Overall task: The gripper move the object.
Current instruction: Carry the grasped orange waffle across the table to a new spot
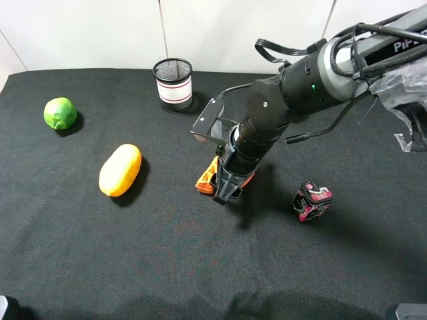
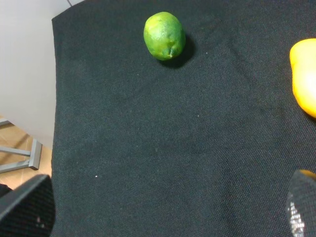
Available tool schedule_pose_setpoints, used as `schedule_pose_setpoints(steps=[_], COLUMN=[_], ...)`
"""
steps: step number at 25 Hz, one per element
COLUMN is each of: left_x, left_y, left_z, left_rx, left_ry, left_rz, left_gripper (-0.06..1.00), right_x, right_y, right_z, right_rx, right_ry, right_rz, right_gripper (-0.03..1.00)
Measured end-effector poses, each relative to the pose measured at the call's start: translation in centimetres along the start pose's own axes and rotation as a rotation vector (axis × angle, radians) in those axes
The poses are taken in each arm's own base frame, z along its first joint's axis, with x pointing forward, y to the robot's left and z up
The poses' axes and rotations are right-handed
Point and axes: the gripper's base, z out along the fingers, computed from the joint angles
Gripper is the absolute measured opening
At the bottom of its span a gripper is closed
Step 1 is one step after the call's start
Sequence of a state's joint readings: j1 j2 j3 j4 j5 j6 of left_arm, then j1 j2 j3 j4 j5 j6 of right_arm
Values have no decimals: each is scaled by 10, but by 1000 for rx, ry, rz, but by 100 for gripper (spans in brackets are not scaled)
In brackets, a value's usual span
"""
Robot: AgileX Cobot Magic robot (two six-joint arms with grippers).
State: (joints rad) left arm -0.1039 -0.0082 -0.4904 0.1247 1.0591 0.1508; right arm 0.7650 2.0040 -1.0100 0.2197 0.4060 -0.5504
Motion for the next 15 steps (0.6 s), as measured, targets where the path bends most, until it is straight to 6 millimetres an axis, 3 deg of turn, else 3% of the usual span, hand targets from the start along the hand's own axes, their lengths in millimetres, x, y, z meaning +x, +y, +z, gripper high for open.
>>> schedule_pose_setpoints(steps=[15], left_x=[0], left_y=[0], left_z=[0], left_rx=[0], left_ry=[0], left_rz=[0], left_gripper=[99], right_x=[-3], right_y=[2], right_z=[-25], right_rx=[-9], right_ry=[-13], right_rz=[-7], right_gripper=[51])
